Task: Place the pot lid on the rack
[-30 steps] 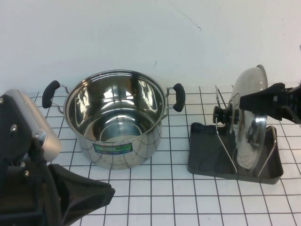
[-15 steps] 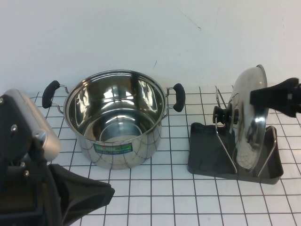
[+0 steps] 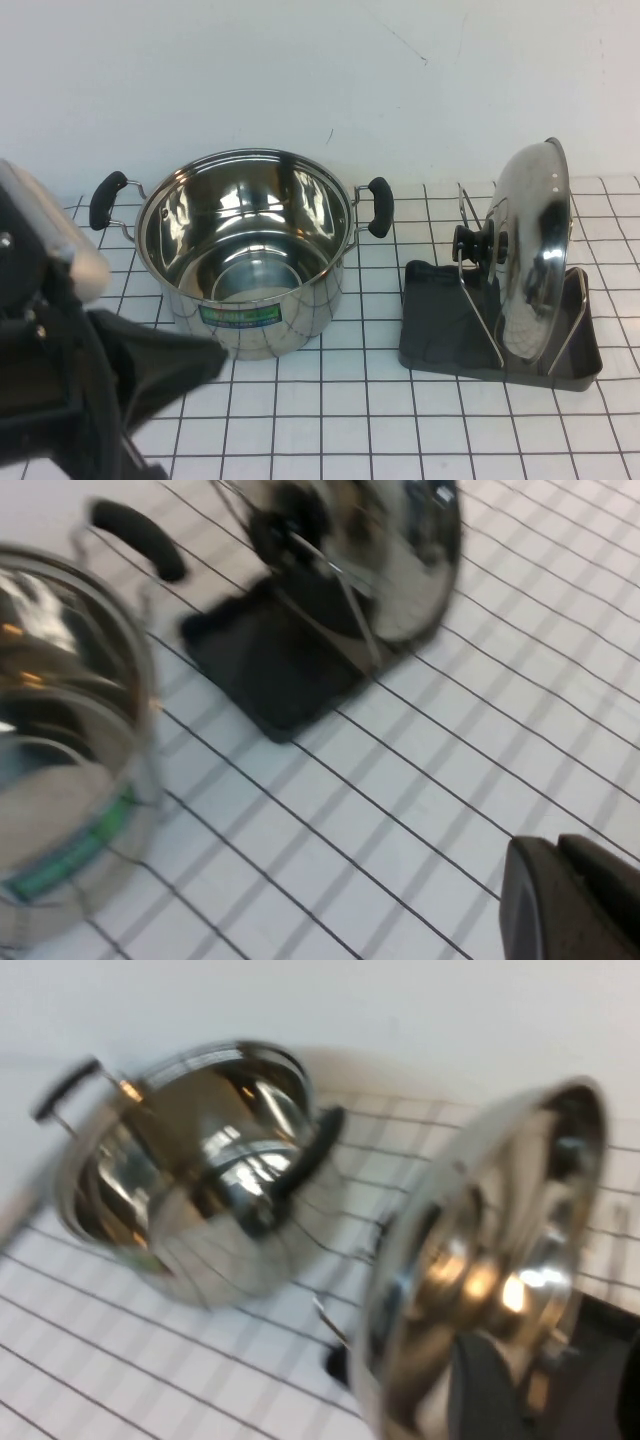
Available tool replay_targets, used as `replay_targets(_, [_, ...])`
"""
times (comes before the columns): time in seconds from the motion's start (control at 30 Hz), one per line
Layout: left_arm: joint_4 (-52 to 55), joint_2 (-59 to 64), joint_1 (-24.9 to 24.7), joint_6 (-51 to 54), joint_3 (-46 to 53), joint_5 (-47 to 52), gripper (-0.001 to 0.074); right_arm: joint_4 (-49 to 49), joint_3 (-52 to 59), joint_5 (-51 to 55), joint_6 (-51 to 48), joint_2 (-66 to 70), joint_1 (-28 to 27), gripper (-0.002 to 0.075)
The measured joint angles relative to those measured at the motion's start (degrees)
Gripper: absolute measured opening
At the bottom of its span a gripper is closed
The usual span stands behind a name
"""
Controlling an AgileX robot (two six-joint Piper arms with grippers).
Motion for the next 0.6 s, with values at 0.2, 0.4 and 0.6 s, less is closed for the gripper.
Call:
replay_targets(0.2, [13.48, -3.56, 0.00, -9.09, 0.00, -8.65, -0.0002, -14.29, 0.00, 2.05, 0.00, -6.76, -1.44, 0.0147])
replay_targets(0.4, [39.29, -10.58, 0.00, -31.49, 0.00, -8.45, -0.0002, -25.02, 0.00, -0.93, -1.62, -13.08, 1.85, 0.0015])
replay_targets(0.6, [50.68, -20.77, 0.00, -44.48, 0.88, -7.98, -0.0002, -35.14, 0.00, -4.62, -6.02, -20.51, 12.19, 0.0002])
